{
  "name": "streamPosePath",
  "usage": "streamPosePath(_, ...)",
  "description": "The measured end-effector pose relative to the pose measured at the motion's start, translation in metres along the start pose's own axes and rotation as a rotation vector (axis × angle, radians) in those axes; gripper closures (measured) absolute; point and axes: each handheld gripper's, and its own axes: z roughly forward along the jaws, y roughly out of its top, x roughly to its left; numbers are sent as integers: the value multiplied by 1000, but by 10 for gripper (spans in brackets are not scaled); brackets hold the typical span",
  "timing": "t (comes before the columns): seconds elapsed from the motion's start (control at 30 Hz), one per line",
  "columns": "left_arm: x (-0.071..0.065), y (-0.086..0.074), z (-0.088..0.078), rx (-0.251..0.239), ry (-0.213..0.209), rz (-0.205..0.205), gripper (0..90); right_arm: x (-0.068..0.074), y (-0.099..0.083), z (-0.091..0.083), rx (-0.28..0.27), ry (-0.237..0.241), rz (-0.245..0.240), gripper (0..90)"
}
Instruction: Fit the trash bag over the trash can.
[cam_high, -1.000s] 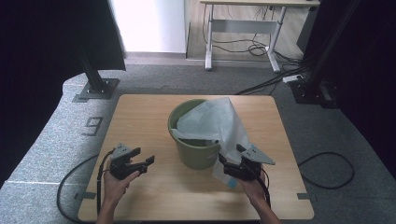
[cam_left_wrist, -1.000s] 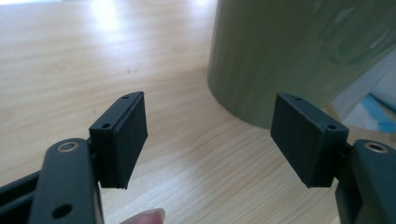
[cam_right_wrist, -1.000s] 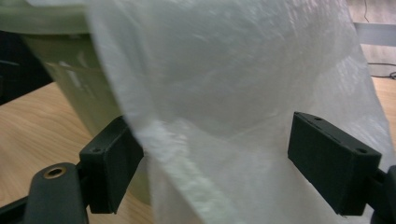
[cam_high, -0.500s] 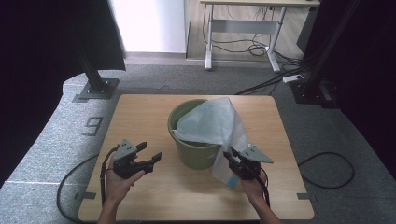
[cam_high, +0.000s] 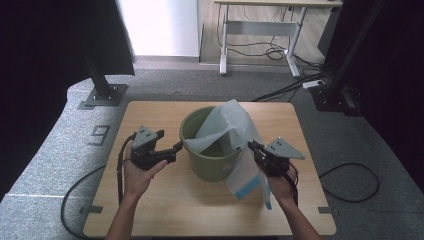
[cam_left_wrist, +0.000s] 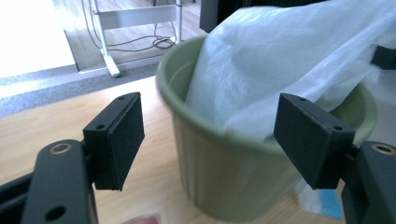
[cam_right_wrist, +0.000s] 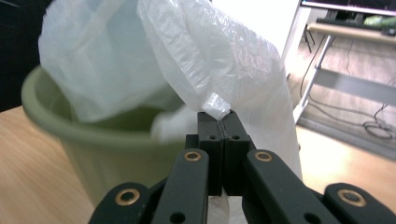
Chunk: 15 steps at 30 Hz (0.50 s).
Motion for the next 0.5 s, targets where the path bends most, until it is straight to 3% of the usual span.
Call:
streamPosePath(0.13,-13,18,12,8,-43,39,242,2,18,11,23,11,-34,879)
streamPosePath(0.33,-28,25,30,37,-79,96,245,7,23,21,47,27,-46,880)
streamPosePath(0.4,-29,25,37,58,-67,103,272,7,21,22,50,29,-43,879)
streamPosePath(0.5,-29,25,45,71,-67,86,390,6,18,22,49,29,-34,879)
